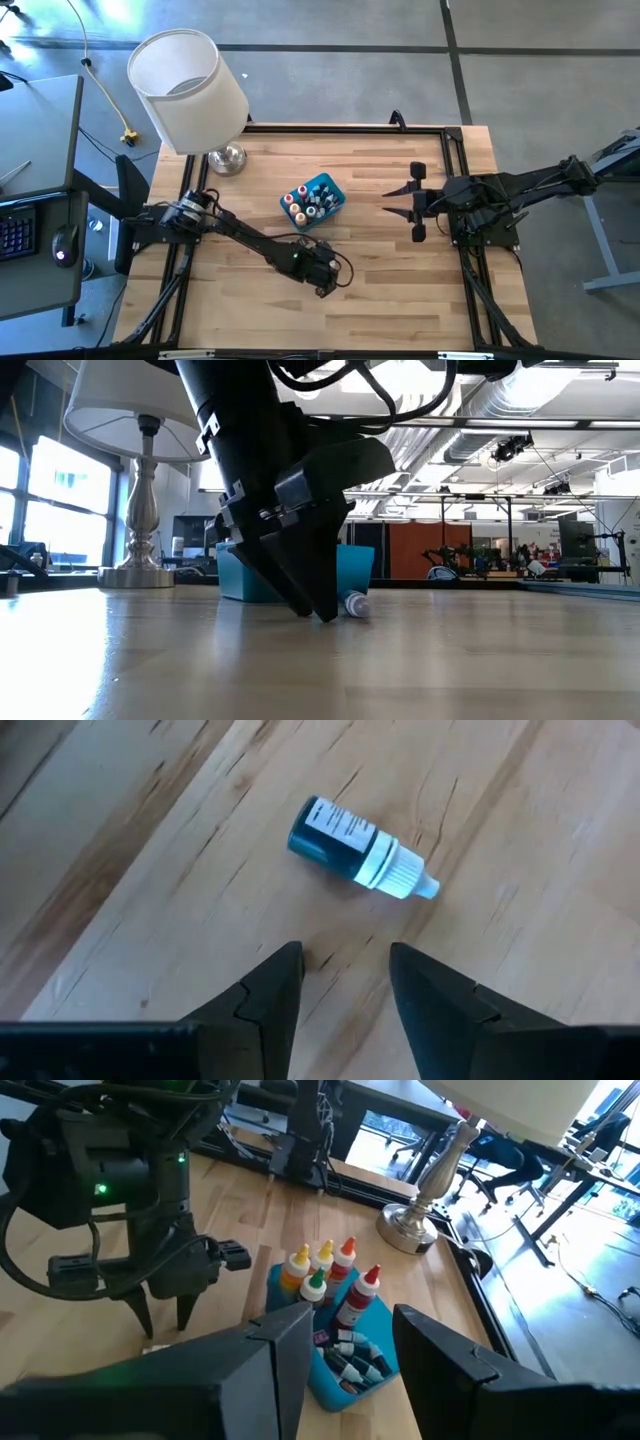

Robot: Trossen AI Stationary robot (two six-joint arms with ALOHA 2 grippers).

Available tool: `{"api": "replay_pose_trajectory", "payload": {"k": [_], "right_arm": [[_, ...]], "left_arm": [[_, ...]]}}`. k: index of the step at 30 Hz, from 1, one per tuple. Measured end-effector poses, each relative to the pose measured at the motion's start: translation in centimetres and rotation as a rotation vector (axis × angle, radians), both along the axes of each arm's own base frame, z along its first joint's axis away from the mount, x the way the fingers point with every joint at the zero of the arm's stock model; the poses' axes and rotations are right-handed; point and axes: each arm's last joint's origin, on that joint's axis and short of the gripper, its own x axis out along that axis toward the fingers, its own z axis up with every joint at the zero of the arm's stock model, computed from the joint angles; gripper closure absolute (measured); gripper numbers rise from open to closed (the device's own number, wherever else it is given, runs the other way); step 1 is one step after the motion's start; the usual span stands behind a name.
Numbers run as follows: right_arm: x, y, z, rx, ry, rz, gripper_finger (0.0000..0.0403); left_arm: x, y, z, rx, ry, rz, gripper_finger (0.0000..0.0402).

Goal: Pick & Place food coloring
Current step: Put the small green food coloring bottle into the bin

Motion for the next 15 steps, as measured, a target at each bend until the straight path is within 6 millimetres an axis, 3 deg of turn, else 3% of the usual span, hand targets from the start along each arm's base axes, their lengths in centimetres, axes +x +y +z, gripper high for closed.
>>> {"api": "replay_pose_trajectory", "payload": {"k": [5, 10, 15], "right_arm": [[0.0, 0.0, -0.1, -0.001, 0.007, 0.003, 0.0268], [0.0, 0.0, -0.1, -0.002, 0.015, 0.003, 0.0268], [0.0, 0.0, -0.1, -0.002, 0.015, 0.003, 0.0268]], "left_arm": [[0.3, -0.1, 0.3, -0.016, -0.014, 0.012, 0.0250], [1.1, 0.0, 1.0, -0.112, -0.072, 0.170, 0.0250], [1.8, -0.6, 2.0, -0.231, -0.084, 0.144, 0.0250]]}}
